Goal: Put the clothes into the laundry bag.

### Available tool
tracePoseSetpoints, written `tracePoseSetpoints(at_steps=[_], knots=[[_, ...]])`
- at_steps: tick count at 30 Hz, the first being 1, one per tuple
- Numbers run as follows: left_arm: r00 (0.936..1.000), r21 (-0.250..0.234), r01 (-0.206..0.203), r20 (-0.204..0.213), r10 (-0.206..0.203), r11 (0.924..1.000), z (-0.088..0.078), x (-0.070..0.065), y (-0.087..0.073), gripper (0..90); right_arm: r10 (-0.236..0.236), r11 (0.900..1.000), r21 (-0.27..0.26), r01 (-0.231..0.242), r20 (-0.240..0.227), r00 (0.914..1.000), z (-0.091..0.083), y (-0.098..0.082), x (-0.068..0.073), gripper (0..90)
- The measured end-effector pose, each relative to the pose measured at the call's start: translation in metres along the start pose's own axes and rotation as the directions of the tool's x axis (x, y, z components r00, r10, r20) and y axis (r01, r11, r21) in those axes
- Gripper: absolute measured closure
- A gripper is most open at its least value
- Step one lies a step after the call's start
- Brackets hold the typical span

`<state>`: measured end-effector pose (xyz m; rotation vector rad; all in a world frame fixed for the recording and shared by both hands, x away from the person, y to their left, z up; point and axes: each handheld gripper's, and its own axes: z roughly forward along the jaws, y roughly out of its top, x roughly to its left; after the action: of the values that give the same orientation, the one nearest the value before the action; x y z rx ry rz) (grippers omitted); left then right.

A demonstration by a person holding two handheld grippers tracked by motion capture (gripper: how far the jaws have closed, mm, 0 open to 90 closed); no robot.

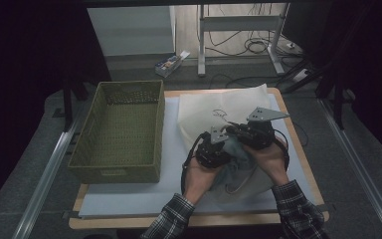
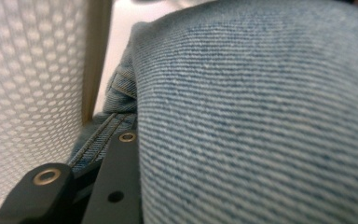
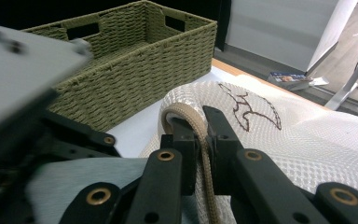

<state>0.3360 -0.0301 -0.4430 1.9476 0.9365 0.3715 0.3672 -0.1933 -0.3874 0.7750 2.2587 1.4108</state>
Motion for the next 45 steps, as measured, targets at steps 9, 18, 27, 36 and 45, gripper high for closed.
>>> tracePoseSetpoints(at_steps=[9,18,27,36,45], knots=[[0.9913,-0.011,0.054,-0.12,-0.055,0.9985,0.001,0.023,-0.006,64.6,-0.018,1.0,0.019,0.018,-0.003,0.9998,0.003,-0.001,0.002,83.2],[0.9993,0.083,0.009,-0.037,-0.006,0.9965,0.018,0.017,-0.012,53.6,-0.019,1.0,0.019,0.019,-0.003,0.9998,0.004,-0.002,0.003,83.0],[0.9971,0.143,-0.011,0.076,0.0,0.9897,0.011,0.02,-0.018,15.4,-0.001,1.0,0.028,0.001,0.006,1.0,0.005,-0.005,-0.004,82.4],[0.9954,0.065,-0.059,0.08,0.054,0.9961,-0.038,0.016,-0.019,14.0,0.005,1.0,0.028,-0.005,0.005,1.0,0.005,-0.006,-0.005,81.8],[0.9954,-0.007,-0.039,0.087,0.039,0.9992,-0.078,0.017,-0.038,54.9,0.001,1.0,0.028,-0.001,0.007,1.0,0.005,-0.005,-0.004,81.7]])
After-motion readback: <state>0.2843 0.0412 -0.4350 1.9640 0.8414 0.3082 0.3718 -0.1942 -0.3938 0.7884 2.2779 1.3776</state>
